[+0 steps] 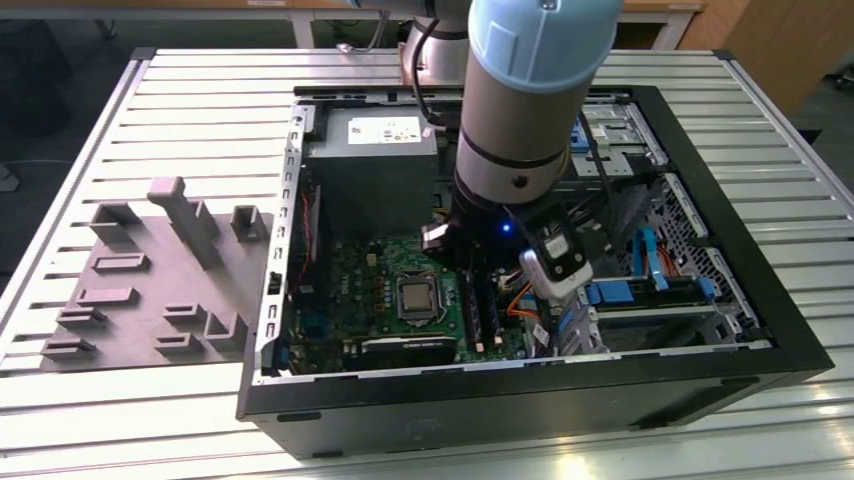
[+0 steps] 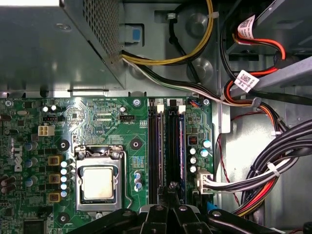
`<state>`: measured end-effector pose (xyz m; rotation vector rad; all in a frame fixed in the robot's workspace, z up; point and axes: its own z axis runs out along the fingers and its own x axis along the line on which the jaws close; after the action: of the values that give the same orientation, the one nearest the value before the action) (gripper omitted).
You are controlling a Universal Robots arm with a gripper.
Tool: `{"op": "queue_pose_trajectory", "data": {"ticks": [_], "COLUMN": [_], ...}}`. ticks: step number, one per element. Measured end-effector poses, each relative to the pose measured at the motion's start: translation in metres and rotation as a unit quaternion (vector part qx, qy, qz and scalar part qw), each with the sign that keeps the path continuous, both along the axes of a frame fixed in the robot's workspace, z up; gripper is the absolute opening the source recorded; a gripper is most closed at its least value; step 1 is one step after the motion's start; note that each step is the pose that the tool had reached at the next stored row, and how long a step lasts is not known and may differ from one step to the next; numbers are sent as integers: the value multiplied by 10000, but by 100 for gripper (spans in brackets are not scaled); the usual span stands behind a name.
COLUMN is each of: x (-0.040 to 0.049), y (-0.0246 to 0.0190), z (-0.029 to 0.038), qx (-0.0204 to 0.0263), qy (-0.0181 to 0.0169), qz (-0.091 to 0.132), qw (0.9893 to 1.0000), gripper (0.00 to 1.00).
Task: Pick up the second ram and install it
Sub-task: 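Press down the second ram until it locks into place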
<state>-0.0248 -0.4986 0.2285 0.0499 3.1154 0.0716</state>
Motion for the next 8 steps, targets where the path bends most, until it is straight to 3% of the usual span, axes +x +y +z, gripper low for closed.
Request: {"op": "queue_pose_trajectory", "data": {"ticks": [8], "x": [0], "y": [-23], "z": [-1], "qx": [0], "qy": [0], "qz": [0], "qw": [10000], "gripper": [11]}}
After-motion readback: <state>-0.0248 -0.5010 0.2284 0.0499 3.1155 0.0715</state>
